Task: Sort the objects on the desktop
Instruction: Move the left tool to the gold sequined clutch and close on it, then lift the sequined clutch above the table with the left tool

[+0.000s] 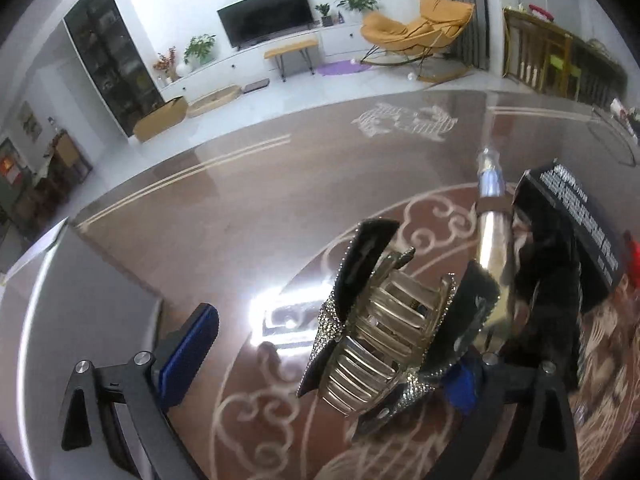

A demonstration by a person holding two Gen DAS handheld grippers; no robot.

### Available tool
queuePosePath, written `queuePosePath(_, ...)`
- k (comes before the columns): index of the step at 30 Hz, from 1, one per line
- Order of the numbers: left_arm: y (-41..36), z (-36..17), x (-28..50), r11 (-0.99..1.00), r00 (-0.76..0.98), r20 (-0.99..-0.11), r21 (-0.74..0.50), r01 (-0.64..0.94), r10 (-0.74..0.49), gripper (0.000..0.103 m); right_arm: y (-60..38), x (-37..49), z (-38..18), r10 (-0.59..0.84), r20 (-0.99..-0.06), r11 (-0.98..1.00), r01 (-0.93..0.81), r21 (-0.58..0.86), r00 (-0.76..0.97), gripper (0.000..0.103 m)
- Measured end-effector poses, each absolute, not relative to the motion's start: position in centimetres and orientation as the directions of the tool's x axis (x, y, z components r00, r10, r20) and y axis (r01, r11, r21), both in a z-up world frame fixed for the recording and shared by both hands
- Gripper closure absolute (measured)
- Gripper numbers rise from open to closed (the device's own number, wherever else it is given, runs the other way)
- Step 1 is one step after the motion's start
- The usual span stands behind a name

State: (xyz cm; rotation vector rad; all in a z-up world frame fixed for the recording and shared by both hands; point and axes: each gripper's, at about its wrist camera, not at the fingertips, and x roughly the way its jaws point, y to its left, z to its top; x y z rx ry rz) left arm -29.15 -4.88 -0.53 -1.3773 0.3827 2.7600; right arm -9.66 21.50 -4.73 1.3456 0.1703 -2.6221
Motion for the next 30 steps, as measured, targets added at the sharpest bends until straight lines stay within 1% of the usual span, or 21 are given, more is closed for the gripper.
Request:
queuePosePath(1, -4.9, -0.5, -29.2, -0.971, -0.605, -0.795, 0.183, -0.154, -0.054, 0.01, 21.5, -9.7, -4.7, -0.115, -0.813, -0.976, 0.219, -0.016, -0.57, 0.0)
queuePosePath(2, -5.1, -0.4, -29.0, -0.975, -0.602, -0.799, 0.14, -0.17, -0.01, 0.032, 21.5, -9.7, -4.7, -0.115, -0.813, -0.976, 0.219, -0.016, -0.57, 0.0)
queuePosePath(3, -5.4, -0.2, -29.0, -0.98, -0.598, -0.801, 0.089, -0.176, 0.035, 0.046, 21.5, -9.7, -4.7, -0.115, -0.813, -0.976, 0.219, -0.016, -0.57, 0.0)
queuePosePath(4, -5.5, 0.0, -29.1, -0.984, -0.595, -0.803, 0.063, -0.165, 0.049, 0.056, 21.5, -9.7, -4.7, -0.115, -0.813, -0.975, 0.219, -0.016, -0.57, 0.0)
queuePosePath(5, -5.5, 0.1, -28.9, -0.986, -0.595, -0.803, 0.073, -0.147, 0.03, 0.056, 21.5, -9.7, -4.7, -0.115, -0.813, -0.976, 0.219, -0.016, -0.57, 0.0)
queuePosePath(8, -5.0, 0.0, -27.3, -0.982, -0.608, -0.794, 0.108, -0.156, 0.009, 0.056, 21.5, -9.7, -4.7, -0.115, -0.813, -0.975, 0.219, -0.016, -0.57, 0.0)
queuePosePath(11, -5.0, 0.0, -24.7, -0.987, -0.608, -0.794, 0.092, -0.13, 0.005, 0.056, 21.5, -9.7, -4.7, -0.115, -0.813, -0.975, 0.219, -0.016, -0.57, 0.0)
queuePosePath(17, -5.2, 0.0, -15.6, -0.996, -0.575, -0.818, 0.074, -0.054, -0.029, 0.056, 21.5, -9.7, -4.7, -0.115, -0.813, -0.976, 0.219, -0.016, -0.57, 0.0)
queuePosePath(23, -3.9, -0.2, -7.5, -0.999, -0.555, -0.832, 0.011, -0.05, 0.019, 0.056, 21.5, -9.7, -4.7, -0.115, -0.813, -0.976, 0.219, -0.016, -0.57, 0.0)
queuePosePath(25, -3.1, -0.3, -6.1, -0.998, -0.563, -0.826, 0.017, -0.065, 0.023, 0.055, 21.5, -9.7, -4.7, -0.115, -0.813, -0.976, 0.219, -0.016, -0.57, 0.0)
queuePosePath(28, -2.0, -0.4, -5.3, -0.994, -0.579, -0.815, 0.057, -0.09, 0.006, 0.053, 21.5, -9.7, -4.7, -0.115, -0.813, -0.976, 0.219, -0.016, -0.57, 0.0)
queuePosePath(30, -2.3, -0.6, -5.3, -0.994, -0.583, -0.812, 0.066, -0.084, -0.005, 0.047, 21.5, -9.7, -4.7, -0.115, -0.813, -0.976, 0.219, -0.016, -0.57, 0.0)
